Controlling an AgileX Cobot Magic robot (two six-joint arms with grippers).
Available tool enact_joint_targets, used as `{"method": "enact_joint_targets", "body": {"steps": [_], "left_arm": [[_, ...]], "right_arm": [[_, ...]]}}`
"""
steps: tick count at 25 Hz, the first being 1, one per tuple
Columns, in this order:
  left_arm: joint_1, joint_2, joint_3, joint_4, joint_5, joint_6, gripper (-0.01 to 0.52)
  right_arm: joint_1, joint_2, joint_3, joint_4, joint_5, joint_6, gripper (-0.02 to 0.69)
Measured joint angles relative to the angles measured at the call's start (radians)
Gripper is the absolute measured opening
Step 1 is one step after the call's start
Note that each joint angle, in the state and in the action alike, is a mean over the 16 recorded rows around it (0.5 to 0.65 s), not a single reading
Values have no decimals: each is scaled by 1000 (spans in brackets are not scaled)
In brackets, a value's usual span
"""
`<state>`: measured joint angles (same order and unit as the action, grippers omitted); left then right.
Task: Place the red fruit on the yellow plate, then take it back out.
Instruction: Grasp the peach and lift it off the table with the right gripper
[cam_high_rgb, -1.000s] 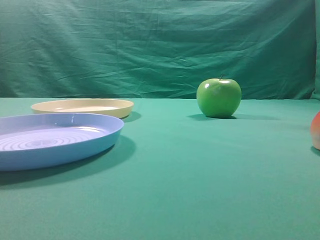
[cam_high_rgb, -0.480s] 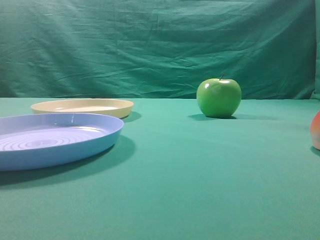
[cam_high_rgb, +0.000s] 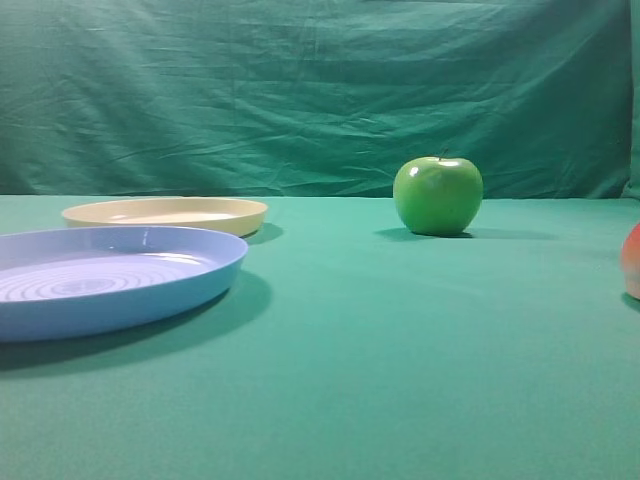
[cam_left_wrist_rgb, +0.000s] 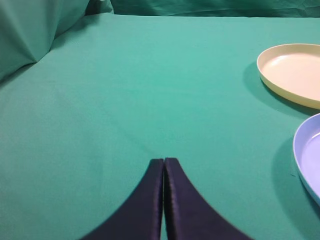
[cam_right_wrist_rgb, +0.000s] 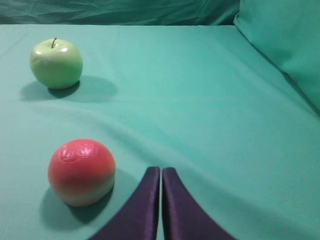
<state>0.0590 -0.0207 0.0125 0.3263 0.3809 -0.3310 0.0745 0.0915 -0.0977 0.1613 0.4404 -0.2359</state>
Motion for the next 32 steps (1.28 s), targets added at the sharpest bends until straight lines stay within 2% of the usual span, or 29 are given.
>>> {"method": "enact_joint_targets", "body": {"steps": [7, 19, 25, 29, 32], "left_arm": [[0, 0, 0, 0, 0, 0, 0], [0, 0, 0, 0, 0, 0, 0], [0, 0, 0, 0, 0, 0, 0], [0, 0, 0, 0, 0, 0, 0], [0, 0, 0, 0, 0, 0, 0]], "right_arm": [[53, 216, -218, 2, 120, 0, 0], [99, 686, -569, 49, 556, -17, 0], [159, 887, -656, 32, 669, -39, 3], [215, 993, -684, -3, 648, -52, 55], [258, 1059, -695, -31, 599, -56, 150]]}}
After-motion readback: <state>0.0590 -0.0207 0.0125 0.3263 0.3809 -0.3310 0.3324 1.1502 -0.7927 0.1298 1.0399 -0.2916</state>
